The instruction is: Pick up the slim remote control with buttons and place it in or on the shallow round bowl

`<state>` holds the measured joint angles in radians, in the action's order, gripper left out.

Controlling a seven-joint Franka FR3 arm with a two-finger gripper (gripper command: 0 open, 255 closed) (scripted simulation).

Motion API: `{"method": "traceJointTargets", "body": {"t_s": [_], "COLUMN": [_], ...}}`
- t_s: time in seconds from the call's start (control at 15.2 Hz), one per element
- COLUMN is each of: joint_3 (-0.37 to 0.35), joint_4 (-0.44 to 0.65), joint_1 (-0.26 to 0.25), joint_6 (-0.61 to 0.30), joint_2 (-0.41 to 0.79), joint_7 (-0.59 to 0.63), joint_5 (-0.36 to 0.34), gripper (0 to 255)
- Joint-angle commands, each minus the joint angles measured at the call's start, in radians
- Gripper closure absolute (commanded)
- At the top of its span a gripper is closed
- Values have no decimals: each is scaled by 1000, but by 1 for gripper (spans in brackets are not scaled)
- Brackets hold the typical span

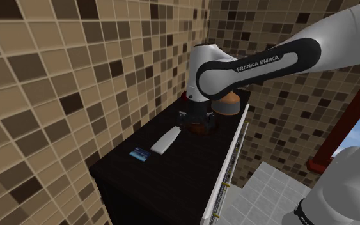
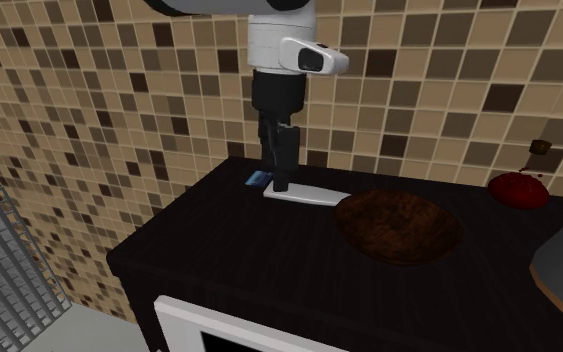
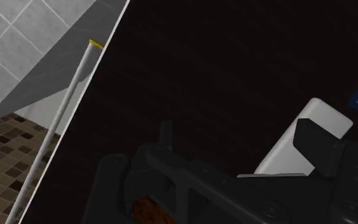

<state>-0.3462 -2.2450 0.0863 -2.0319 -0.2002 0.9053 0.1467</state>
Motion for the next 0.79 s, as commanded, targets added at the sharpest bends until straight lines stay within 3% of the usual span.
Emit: {"method": "traceJointTargets", "body": {"t_s": [0.0, 0.33, 0.73], "joint_3": [-26, -37, 18], "joint_4": [63, 220, 444], "joint_1": [12, 14, -27], "joint_6": [-35, -79, -78], "joint_2": [94, 302, 537], "joint_7": [123, 395, 672], "joint_5": [-38, -150, -262], "gripper": [0, 0, 0]}}
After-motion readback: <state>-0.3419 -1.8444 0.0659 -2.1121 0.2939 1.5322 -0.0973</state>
